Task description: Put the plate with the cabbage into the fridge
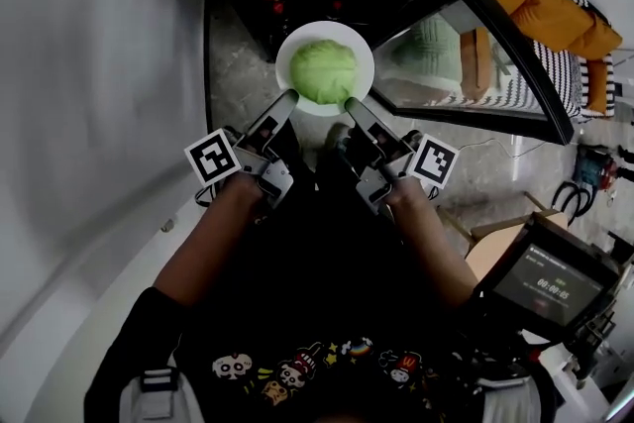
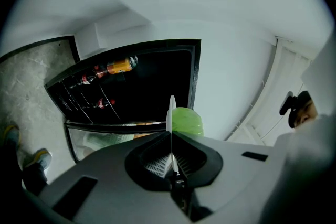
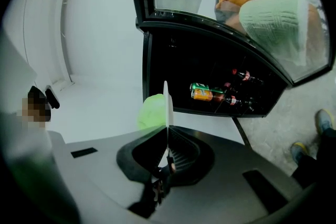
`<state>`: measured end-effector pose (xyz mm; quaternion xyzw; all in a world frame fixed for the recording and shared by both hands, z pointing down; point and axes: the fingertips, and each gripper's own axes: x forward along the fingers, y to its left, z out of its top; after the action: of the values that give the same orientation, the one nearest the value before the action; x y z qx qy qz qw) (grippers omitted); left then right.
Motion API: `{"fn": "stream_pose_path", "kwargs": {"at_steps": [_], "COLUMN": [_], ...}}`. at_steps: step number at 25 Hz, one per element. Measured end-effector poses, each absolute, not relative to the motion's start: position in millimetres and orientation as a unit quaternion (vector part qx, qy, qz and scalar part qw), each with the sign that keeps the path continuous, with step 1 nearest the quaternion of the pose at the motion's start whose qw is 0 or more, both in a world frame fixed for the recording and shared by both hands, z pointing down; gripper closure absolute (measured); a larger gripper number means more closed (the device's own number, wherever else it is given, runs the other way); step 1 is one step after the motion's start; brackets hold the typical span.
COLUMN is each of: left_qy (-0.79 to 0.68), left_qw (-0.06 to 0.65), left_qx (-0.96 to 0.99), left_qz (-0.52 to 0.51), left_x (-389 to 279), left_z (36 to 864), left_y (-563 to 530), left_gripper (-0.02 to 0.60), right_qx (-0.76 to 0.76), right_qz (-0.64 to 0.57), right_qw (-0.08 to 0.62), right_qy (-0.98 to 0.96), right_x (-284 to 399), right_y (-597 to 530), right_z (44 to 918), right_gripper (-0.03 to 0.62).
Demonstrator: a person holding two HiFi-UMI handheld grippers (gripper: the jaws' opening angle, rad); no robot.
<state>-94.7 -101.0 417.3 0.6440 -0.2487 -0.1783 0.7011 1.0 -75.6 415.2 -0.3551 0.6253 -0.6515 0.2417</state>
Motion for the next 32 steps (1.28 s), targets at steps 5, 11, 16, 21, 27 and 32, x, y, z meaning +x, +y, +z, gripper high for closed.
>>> {"fn": "stream_pose_path", "kwargs": {"at_steps": [5, 11, 16, 21, 27, 32], "left_qy": [-0.275, -0.293, -0.317, -0.323, -0.333, -0.329], "left_qw": [0.701, 0.701, 0.701, 0.69, 0.689, 0.689], "left_qx": [0.633, 0.627, 0.617, 0.627, 0.624, 0.627], "left_qz": [-0.179, -0.172, -0.166, -0.162, -0.156, -0.152], "left_x": [-98, -100, -102, -102, -102, -101], "left_z": [415, 424, 416, 423, 430, 425], "left_y": [-102, -97, -93, -96, -95, -96], "left_gripper": [0.574, 0.574, 0.574, 0.574, 0.574, 0.574], "right_qx": [-0.334, -0.323, -0.31, -0.315, -0.315, -0.315], "right_qz": [-0.672, -0.682, -0.698, -0.694, -0.697, -0.692], "right_qw": [0.236, 0.23, 0.243, 0.241, 0.237, 0.242], "right_qy": [0.618, 0.614, 0.598, 0.602, 0.599, 0.602], "right_x": [-2, -3, -6, -4, -5, -6], "right_y": [-81, -78, -76, -78, -77, -79], "right_z": [414, 426, 420, 430, 439, 434], "right_gripper": [0.581, 0.582, 0.581, 0.581, 0.581, 0.58]}}
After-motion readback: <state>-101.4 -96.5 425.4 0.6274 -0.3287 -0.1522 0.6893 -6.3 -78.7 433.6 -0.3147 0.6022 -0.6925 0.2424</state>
